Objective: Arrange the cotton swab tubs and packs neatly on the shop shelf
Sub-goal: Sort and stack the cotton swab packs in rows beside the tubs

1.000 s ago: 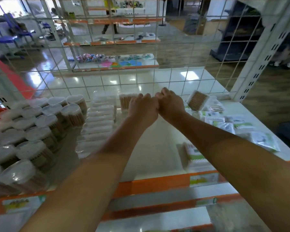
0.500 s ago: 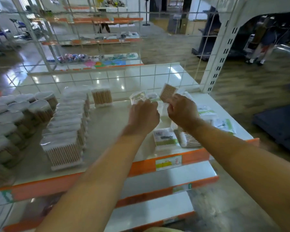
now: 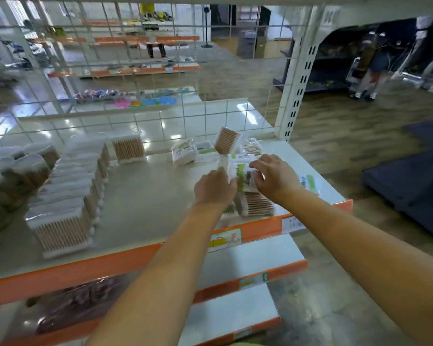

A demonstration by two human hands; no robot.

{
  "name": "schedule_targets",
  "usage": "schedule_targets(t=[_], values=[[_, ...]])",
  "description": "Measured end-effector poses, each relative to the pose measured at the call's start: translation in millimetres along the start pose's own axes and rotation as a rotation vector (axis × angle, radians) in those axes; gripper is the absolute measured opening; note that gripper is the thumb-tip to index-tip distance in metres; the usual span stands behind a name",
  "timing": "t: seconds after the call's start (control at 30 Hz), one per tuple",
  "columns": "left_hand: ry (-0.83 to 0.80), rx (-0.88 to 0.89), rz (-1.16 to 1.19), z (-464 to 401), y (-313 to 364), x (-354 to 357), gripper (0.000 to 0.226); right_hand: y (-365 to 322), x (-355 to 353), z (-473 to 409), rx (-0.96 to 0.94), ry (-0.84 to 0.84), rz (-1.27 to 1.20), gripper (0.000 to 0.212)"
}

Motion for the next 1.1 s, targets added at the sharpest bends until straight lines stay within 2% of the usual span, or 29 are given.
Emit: schedule_targets(t=[0.17, 0.37, 0.5, 0.57, 0.67, 0.73, 0.8, 0.87, 0.97, 1.1], values=[[0.015, -0.091, 0.039, -4, -1, 12, 0.051, 4, 0, 6, -0.032, 0.048, -0.044, 0.027], [-0.005, -0.074, 0.255, -3, -1, 14, 0.045, 15, 4, 16, 0.019, 0.077, -0.082, 0.025], [-0.064, -0.099, 0.359, -1, -2, 9, 0.050, 19, 6, 21, 0.087, 0.118, -0.144, 0.026], [-0.095, -0.130, 0.432, -3, -6, 5, 0.044, 17, 5, 20, 0.083, 0.146, -0.171, 0.026], [-0.110, -0.188, 0.561, -11, -16, -3, 0.019, 14, 6, 14, 0.093, 0.154, -0.202, 0.028], [-0.105, -0.223, 0.621, -15, -25, -8, 0.010, 8, 8, 10, 0.097, 0.168, -0.227, 0.027], [-0.098, -0.213, 0.616, -19, -28, -11, 0.009, 1, 12, 6, 0.091, 0.162, -0.232, 0.028], [-0.126, -0.188, 0.547, -19, -25, -11, 0.019, -4, 14, 2, 0.077, 0.171, -0.229, 0.028], [-0.265, -0.212, 0.503, -10, -16, -3, 0.037, -9, 14, -2, 0.069, 0.199, -0.226, 0.027], [-0.285, -0.216, 0.485, -7, -16, 6, 0.018, -13, 15, -4, 0.066, 0.216, -0.216, 0.026]])
Point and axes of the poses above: each hand's wrist, its own z-axis away from the middle knuckle, its own x-axis out of the palm, y = z × x, the point moved 6 cm from there along -z, towards the middle knuckle, and after that the axes turned 12 degrees about -x, right-handed, at the moved point
